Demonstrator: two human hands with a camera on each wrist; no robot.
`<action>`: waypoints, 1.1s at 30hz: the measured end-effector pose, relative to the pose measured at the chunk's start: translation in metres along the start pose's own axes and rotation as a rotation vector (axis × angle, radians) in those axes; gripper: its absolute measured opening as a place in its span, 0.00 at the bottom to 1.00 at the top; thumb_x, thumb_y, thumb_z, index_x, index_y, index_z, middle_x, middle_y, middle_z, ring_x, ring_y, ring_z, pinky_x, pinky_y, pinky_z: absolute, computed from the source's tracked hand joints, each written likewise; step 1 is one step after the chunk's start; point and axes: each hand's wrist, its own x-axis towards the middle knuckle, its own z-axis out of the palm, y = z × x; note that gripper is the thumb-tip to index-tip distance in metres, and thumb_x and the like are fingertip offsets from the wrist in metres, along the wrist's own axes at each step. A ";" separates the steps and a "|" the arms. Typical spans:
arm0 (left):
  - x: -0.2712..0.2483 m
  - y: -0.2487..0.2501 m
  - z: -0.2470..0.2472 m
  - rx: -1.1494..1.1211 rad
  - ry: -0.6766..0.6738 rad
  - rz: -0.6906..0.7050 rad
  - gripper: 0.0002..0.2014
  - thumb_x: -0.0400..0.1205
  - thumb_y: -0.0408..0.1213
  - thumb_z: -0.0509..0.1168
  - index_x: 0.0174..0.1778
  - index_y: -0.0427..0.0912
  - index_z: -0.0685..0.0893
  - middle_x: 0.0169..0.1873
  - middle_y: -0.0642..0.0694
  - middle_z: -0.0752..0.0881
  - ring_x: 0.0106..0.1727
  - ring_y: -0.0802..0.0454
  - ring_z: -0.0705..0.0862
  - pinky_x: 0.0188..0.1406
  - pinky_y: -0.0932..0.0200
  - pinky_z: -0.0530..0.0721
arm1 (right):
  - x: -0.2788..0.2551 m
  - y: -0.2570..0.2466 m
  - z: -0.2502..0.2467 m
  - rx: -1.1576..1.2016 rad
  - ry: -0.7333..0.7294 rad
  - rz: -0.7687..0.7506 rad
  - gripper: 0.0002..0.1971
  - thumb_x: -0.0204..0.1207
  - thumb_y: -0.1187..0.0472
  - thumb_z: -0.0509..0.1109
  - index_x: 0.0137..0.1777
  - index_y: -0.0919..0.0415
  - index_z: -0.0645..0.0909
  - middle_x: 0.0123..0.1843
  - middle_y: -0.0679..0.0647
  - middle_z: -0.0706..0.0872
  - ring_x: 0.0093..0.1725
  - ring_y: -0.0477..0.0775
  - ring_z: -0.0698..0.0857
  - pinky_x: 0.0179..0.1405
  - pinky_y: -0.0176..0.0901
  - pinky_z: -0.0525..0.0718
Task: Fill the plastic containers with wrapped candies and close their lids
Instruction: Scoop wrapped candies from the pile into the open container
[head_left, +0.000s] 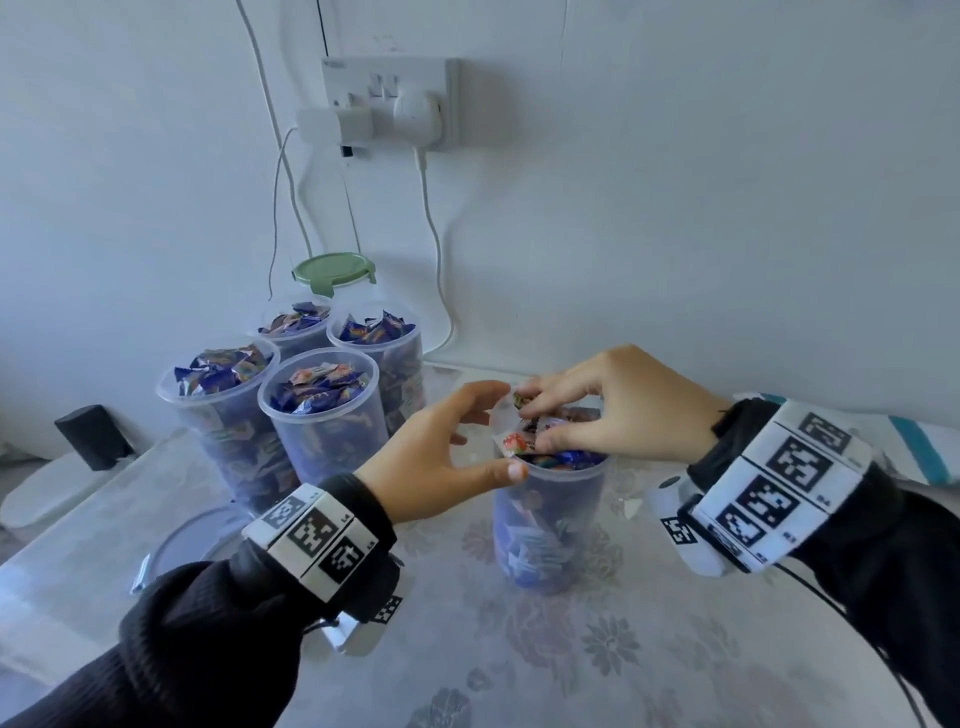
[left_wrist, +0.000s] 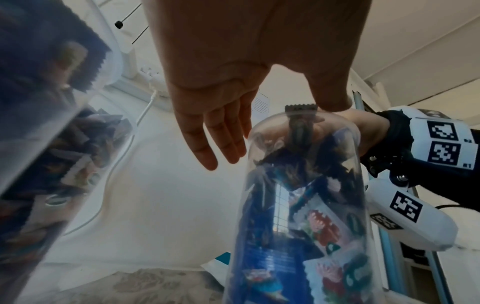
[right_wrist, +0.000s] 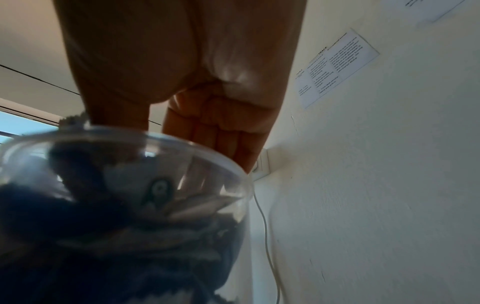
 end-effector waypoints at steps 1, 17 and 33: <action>0.002 -0.001 0.000 -0.012 0.002 0.004 0.42 0.61 0.65 0.68 0.70 0.53 0.70 0.63 0.57 0.80 0.64 0.66 0.78 0.57 0.70 0.78 | 0.000 -0.001 0.000 -0.008 -0.010 0.012 0.11 0.69 0.54 0.79 0.52 0.43 0.89 0.58 0.36 0.87 0.59 0.31 0.81 0.63 0.29 0.74; 0.008 -0.001 -0.003 -0.119 -0.042 0.000 0.36 0.58 0.64 0.71 0.62 0.65 0.69 0.60 0.61 0.80 0.58 0.70 0.79 0.50 0.75 0.78 | -0.011 -0.003 -0.009 0.031 -0.085 0.086 0.14 0.65 0.53 0.82 0.51 0.40 0.88 0.51 0.32 0.88 0.56 0.30 0.81 0.61 0.29 0.73; 0.014 0.008 -0.017 -0.067 -0.160 -0.103 0.38 0.58 0.64 0.71 0.65 0.66 0.69 0.60 0.58 0.82 0.56 0.62 0.84 0.54 0.56 0.86 | -0.046 0.031 0.057 0.620 0.190 0.038 0.43 0.65 0.31 0.71 0.78 0.37 0.57 0.72 0.31 0.72 0.73 0.41 0.74 0.65 0.34 0.77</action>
